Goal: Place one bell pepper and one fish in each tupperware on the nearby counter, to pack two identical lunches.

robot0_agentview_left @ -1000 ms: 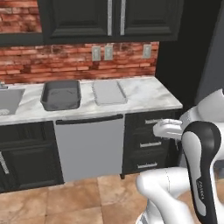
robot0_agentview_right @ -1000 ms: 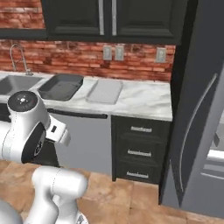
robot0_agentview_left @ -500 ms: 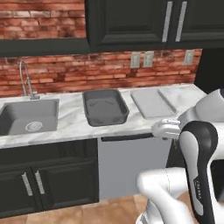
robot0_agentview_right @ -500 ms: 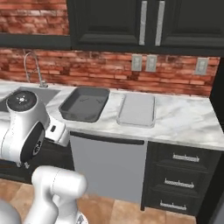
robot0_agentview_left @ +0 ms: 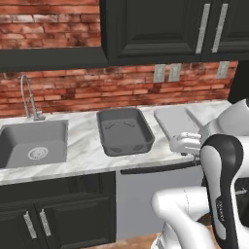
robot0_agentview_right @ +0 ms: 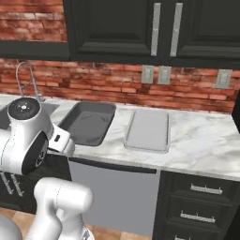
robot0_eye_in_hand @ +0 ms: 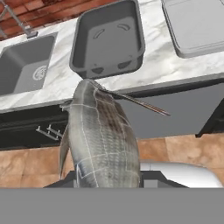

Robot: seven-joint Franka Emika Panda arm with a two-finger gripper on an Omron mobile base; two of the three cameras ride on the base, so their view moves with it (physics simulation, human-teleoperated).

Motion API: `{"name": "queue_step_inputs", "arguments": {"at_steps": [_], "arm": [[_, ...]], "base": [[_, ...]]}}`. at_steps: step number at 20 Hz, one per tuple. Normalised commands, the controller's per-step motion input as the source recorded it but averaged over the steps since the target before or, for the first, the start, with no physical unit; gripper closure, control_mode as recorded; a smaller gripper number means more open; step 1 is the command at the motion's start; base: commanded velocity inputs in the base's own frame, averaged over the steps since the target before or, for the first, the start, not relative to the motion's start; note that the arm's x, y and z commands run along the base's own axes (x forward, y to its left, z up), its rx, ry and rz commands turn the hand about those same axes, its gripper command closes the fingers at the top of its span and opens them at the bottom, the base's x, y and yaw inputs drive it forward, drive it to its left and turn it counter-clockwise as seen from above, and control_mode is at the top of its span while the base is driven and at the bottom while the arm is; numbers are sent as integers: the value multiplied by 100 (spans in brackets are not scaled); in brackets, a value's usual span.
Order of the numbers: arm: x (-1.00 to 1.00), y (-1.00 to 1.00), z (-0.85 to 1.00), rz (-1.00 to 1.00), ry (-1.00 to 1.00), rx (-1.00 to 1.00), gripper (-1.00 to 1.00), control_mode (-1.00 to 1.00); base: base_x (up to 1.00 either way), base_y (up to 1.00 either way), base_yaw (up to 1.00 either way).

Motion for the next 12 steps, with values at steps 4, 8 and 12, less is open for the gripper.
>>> {"name": "queue_step_inputs", "arguments": {"at_steps": [4,8,12], "arm": [[0,0,0,0,0,0,100,100],[0,0,0,0,0,0,100,100],[63,41,-20,0,5,0,100,-100]], "base": [[66,25,-1],[59,30,-1],[0,0,0]]}}
